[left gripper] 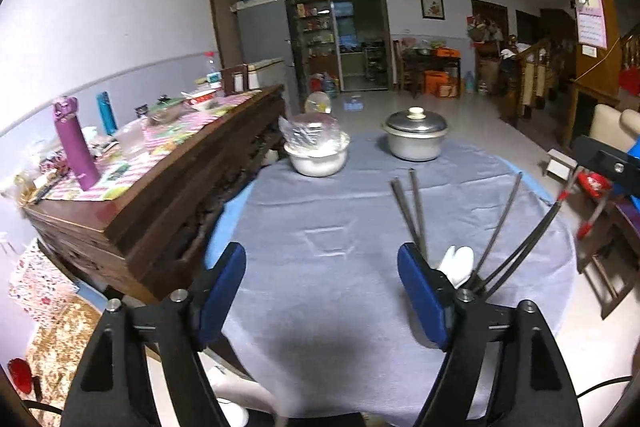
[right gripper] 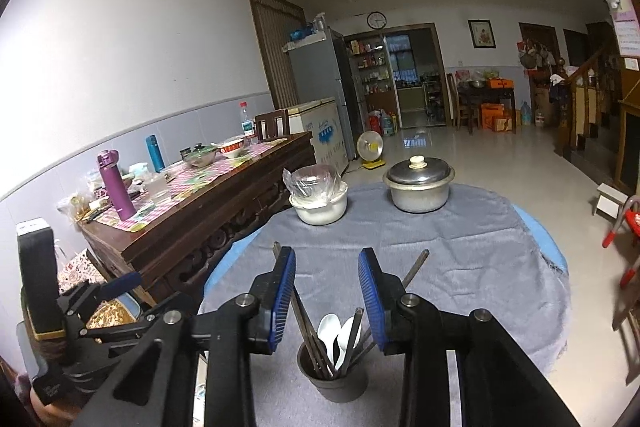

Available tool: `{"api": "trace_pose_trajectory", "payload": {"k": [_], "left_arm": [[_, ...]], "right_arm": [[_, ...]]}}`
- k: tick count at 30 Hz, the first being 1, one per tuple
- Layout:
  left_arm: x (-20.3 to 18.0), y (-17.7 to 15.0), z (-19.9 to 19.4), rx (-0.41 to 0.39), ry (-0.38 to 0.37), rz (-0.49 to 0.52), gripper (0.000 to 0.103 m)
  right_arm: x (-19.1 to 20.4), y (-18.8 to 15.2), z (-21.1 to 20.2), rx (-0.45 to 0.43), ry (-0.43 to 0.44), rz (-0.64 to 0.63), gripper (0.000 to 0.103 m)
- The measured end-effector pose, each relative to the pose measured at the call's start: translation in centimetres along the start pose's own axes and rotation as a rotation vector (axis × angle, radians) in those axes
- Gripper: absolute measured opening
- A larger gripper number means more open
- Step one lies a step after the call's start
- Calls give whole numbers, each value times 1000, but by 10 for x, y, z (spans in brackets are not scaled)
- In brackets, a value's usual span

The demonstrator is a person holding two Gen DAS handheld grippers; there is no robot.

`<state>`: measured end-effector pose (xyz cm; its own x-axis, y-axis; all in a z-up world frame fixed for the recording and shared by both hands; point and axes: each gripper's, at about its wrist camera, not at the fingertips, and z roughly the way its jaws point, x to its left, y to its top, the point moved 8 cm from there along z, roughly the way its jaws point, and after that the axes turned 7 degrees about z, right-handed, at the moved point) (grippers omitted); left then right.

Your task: Organize utensils

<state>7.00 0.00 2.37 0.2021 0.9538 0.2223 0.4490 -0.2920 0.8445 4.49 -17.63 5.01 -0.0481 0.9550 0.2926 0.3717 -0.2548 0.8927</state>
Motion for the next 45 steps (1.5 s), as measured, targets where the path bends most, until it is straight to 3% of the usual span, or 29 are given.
{"api": "trace_pose_trajectory", "payload": {"k": [5,7,8,24,34,45], "left_arm": [[15,-4,-6,9,49,-30,84],[21,-4,-9,13,82,-34,85],[23,-5,-10,13,90,-35,85],[51,-16,-39,14,180,-71,94],[51,-19,-50,18,176,-64,94],[31,-38,-39,75,135,-12,94]], "right_arm": [[6,-7,-12,20,2,-11,40],[7,-10,-16,24,2,-10,60],[8,-12,-19,21,1,-12,61],[-11,-64,-34,153,-85,34,61],[-4,-70,-41,156,-124,34,65],[-17,-98,-26,236,-175,104,65]]}}
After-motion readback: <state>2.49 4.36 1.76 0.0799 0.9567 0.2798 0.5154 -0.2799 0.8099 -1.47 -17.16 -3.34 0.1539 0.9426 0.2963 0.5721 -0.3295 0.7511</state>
